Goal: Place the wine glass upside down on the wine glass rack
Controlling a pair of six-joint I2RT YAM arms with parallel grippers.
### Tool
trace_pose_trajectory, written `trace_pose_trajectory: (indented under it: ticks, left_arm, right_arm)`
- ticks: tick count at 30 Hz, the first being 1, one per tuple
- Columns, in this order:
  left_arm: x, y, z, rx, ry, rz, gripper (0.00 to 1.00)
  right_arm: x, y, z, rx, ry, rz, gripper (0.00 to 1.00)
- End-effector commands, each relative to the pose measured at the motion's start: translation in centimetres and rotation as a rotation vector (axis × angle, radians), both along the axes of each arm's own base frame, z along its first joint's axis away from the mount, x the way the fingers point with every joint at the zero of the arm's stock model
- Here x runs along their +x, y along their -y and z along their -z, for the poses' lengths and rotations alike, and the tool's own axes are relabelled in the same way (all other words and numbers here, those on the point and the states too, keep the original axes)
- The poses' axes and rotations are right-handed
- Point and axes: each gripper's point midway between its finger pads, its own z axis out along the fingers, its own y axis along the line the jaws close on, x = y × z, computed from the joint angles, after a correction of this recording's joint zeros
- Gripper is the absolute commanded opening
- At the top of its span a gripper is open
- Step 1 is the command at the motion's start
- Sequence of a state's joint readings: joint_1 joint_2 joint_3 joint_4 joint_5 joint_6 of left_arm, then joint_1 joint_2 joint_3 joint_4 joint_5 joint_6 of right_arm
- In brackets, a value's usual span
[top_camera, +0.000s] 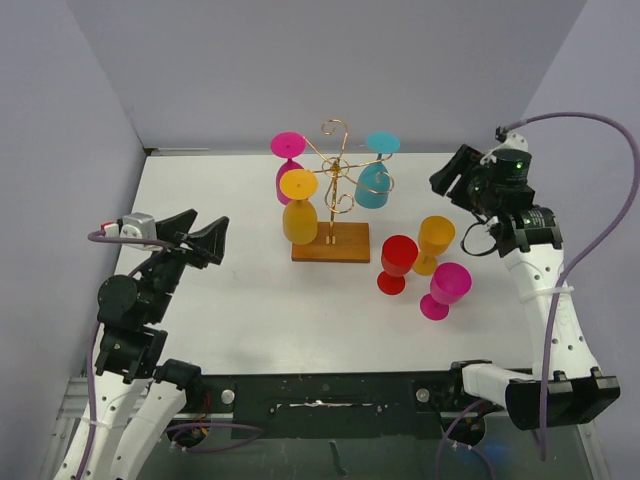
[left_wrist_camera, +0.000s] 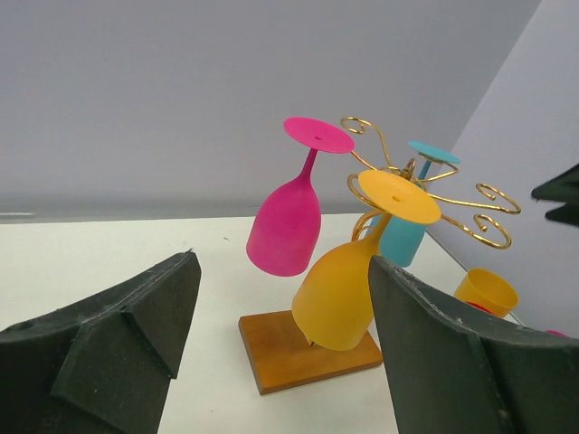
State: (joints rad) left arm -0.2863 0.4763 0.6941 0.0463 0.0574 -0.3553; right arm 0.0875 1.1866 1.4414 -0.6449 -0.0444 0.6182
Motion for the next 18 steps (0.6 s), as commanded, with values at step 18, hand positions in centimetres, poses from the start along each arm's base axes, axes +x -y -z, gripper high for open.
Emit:
trace_pose_trajectory:
  ticks: [18]
  left_arm:
    - [0.1,0.3,-1.0,-0.003,0.024,0.015,0.75]
  right_arm:
    - [0.5,-0.3,15.1,-0.347,-0.423,-0.086,0.33]
